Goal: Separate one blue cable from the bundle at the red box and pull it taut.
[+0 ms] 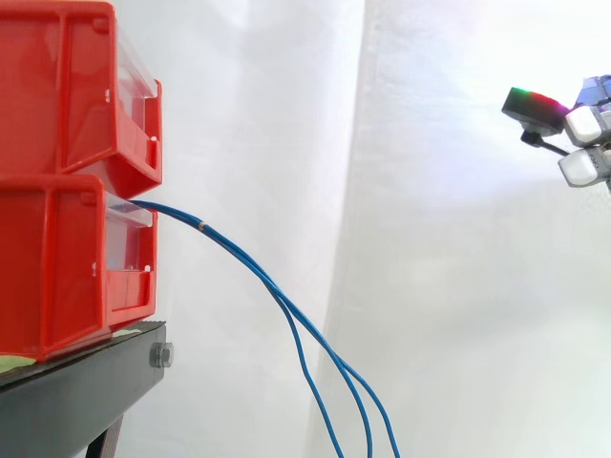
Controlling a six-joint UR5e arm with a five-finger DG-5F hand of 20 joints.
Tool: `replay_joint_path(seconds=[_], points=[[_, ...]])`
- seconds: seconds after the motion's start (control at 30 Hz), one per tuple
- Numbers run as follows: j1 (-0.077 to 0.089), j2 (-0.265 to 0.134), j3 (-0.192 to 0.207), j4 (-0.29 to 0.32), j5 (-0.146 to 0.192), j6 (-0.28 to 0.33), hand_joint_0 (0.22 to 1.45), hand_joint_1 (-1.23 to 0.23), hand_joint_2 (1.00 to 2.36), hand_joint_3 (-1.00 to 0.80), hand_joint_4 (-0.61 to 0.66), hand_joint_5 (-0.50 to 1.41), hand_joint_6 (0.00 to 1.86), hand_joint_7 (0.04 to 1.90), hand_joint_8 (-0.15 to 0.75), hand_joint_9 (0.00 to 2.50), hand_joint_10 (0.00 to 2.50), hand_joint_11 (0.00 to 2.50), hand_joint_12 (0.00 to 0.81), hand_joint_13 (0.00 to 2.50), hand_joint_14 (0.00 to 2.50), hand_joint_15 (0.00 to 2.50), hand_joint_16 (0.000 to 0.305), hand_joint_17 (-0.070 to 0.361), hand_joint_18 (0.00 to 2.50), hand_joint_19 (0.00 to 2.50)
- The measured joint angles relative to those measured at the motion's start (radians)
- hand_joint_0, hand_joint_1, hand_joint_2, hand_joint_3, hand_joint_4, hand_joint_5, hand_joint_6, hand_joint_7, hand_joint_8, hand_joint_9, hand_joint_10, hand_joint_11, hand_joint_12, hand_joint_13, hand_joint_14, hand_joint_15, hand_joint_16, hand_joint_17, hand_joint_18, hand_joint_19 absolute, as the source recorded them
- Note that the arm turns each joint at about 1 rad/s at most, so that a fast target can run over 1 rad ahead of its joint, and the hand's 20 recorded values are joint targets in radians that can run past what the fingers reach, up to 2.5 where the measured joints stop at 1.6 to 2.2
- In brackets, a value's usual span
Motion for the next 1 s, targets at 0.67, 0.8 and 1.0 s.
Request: replay_joint_path(seconds=[0.67, 0.8, 1.0], points=[[0.046, -0.081, 0.004, 0.1, 0.158, -0.157, 0.56, -0.64, 1.0, -0.44, 0.23, -0.19, 0.5, 0.91, 0.285, 0.66, 0.01, 0.44, 0.366, 0.62, 0.01, 0.31, 0.047, 0.105, 0.48, 0.53], [0.056, -0.105, 0.007, 0.117, 0.183, -0.169, 0.56, -0.64, 1.01, -0.44, 0.23, -0.19, 0.5, 0.91, 0.288, 0.66, 0.01, 0.44, 0.367, 0.61, 0.01, 0.31, 0.046, 0.104, 0.48, 0.53], [0.063, -0.178, 0.043, 0.151, 0.187, -0.16, 0.56, -0.64, 1.01, -0.44, 0.23, -0.19, 0.5, 0.91, 0.288, 0.66, 0.01, 0.43, 0.369, 0.61, 0.01, 0.3, 0.046, 0.103, 0.48, 0.52]])
